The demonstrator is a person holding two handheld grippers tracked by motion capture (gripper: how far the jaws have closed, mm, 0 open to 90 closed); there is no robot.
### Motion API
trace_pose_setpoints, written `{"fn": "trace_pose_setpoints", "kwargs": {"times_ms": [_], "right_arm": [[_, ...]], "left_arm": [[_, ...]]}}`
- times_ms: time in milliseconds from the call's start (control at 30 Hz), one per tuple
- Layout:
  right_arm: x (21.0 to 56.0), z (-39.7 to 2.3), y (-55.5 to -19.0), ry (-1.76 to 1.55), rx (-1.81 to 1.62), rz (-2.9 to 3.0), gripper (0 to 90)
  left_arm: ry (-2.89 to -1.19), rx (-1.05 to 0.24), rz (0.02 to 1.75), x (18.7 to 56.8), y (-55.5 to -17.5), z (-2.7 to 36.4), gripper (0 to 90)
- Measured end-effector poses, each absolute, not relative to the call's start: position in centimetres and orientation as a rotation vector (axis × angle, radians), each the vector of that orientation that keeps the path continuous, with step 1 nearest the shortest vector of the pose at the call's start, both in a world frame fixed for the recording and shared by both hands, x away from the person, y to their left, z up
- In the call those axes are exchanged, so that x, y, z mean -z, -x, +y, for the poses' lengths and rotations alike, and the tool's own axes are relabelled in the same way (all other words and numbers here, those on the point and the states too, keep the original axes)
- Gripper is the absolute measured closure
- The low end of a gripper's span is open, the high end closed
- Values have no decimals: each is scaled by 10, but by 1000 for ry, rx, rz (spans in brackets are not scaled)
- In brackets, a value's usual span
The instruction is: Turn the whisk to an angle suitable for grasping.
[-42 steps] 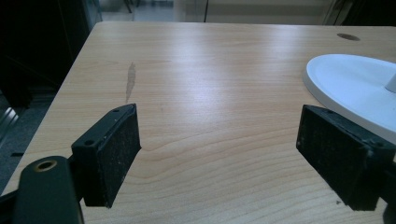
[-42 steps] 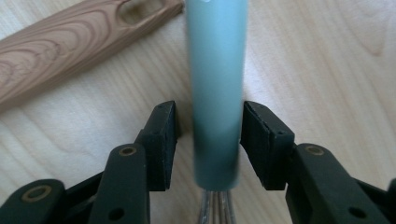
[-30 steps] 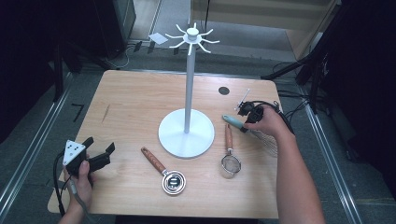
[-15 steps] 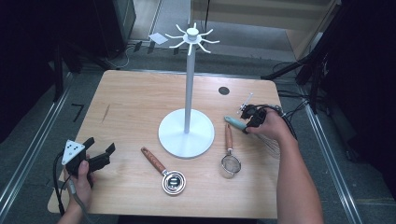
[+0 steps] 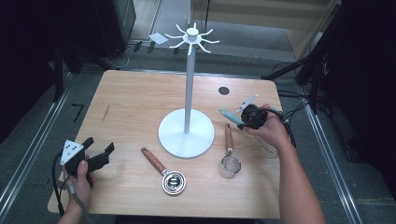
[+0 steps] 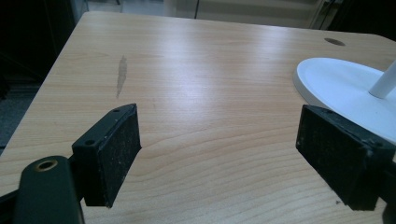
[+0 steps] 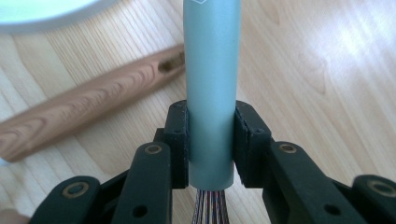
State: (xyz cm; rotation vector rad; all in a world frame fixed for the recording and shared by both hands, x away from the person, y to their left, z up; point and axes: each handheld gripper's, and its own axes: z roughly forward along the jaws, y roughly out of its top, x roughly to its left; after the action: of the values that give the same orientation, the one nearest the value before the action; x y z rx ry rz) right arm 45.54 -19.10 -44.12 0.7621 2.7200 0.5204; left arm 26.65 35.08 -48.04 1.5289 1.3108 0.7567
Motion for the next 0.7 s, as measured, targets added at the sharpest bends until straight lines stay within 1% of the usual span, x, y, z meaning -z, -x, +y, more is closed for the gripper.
{"fn": "trace_pose_setpoints", "kwargs": {"times_ms": [500, 700], "right_arm": [[423, -205, -443, -793, -730, 2579, 715], [414, -216, -440, -825, -875, 2477, 716]], "left_arm": [[-1523, -753, 1313, 480, -267, 352, 141], [-1517, -763, 1315, 480, -266, 352, 142]]}}
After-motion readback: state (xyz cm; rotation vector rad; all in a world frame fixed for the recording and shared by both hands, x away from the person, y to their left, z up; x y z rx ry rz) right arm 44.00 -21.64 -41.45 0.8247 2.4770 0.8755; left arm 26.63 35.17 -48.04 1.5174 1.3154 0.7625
